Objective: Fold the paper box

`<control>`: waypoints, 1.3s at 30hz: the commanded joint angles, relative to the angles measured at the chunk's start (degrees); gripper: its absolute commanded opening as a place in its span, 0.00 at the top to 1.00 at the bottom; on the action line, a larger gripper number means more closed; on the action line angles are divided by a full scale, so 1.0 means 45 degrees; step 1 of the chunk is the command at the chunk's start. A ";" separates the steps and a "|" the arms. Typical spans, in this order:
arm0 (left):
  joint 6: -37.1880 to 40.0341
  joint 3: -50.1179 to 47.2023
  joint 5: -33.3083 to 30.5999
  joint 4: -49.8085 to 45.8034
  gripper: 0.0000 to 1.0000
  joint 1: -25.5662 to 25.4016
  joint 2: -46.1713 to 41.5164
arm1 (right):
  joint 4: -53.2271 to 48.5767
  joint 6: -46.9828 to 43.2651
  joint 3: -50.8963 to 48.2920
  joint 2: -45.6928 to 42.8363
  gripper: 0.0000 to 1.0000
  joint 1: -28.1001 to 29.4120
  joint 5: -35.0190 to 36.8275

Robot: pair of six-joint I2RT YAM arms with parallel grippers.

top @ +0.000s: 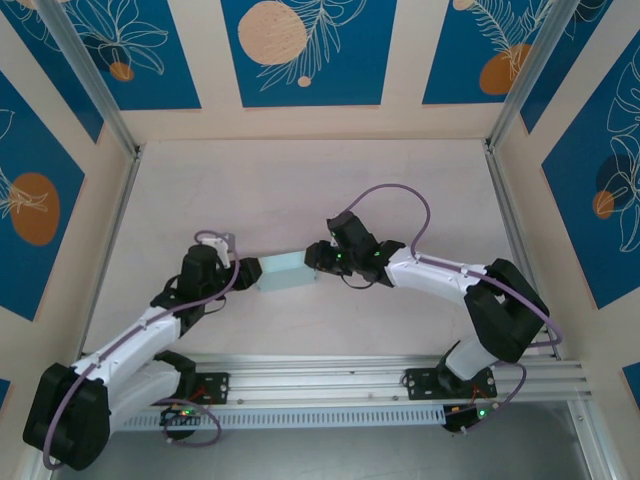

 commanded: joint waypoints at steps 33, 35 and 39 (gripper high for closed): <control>-0.1188 -0.2137 0.1369 -0.0955 0.87 -0.0560 -0.1576 | -0.2175 -0.0474 -0.1865 -0.0688 0.72 0.1519 0.1855; -0.1250 -0.2180 0.1317 -0.1065 0.86 -0.0610 -0.1595 | -0.2231 -0.0416 -0.1946 -0.0713 0.72 0.1612 0.1911; -0.1296 -0.2219 0.1301 -0.1202 0.85 -0.0746 -0.1468 | -0.2446 -0.0256 -0.2055 -0.0790 0.72 0.1935 0.2190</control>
